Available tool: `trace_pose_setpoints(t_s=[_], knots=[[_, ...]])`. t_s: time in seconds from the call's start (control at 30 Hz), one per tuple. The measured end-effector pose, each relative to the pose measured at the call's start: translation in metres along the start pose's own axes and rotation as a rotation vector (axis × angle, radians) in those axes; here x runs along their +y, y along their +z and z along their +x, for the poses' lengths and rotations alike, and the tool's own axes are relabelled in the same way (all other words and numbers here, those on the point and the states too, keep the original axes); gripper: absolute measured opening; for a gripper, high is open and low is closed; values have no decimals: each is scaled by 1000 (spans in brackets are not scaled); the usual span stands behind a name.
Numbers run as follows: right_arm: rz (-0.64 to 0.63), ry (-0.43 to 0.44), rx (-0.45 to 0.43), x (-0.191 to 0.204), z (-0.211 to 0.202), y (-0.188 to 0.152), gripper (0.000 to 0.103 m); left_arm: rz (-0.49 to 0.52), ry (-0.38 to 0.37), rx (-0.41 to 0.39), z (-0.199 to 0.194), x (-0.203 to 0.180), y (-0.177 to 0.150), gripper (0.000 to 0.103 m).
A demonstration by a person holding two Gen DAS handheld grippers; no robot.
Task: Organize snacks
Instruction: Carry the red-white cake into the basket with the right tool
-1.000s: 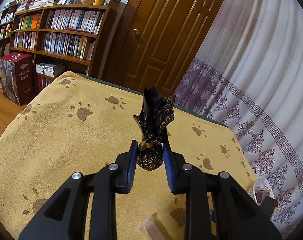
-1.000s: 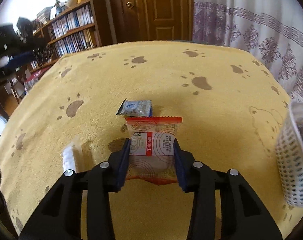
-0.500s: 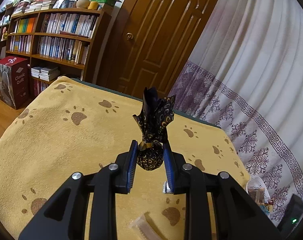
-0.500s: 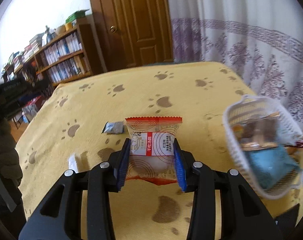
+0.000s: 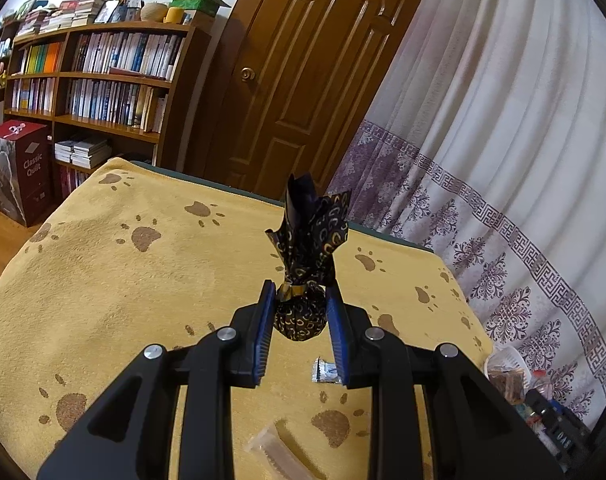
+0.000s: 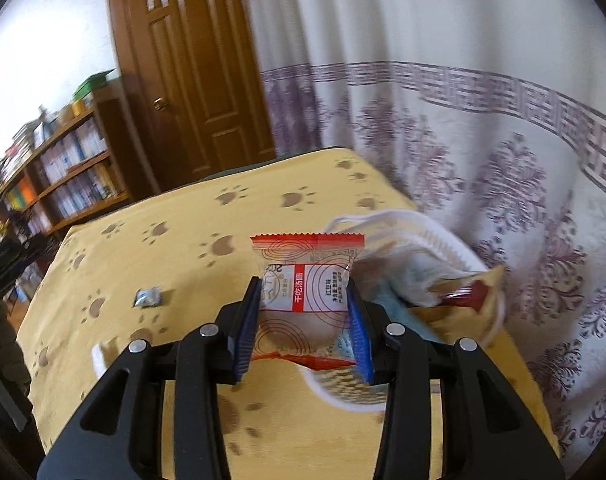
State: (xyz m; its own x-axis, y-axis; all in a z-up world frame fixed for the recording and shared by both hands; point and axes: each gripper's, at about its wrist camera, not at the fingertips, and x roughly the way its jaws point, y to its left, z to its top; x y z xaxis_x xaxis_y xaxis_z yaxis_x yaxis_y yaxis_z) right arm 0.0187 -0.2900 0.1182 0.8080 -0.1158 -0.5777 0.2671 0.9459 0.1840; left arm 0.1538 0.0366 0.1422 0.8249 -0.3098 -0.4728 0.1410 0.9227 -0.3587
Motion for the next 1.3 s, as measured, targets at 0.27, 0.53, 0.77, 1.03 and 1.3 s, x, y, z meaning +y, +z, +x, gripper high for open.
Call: trace_pose_setpoints(t_s=[0.27, 0.53, 0.77, 1.03, 1.3], knots=[[99, -42, 33, -45, 12, 12, 41, 10, -10, -1, -2, -3, -1, 26], [109, -111, 78, -64, 39, 17, 41, 7, -14, -6, -4, -2, -1, 26], [123, -107, 64, -66, 39, 21, 49, 6, -13, -5, -4, -2, 0, 26], [99, -91, 6, -61, 15, 18, 49, 10, -17, -4, -4, -5, -1, 26], [105, -79, 18, -57, 14, 6, 49, 31, -41, -10, -8, -15, -3, 26]])
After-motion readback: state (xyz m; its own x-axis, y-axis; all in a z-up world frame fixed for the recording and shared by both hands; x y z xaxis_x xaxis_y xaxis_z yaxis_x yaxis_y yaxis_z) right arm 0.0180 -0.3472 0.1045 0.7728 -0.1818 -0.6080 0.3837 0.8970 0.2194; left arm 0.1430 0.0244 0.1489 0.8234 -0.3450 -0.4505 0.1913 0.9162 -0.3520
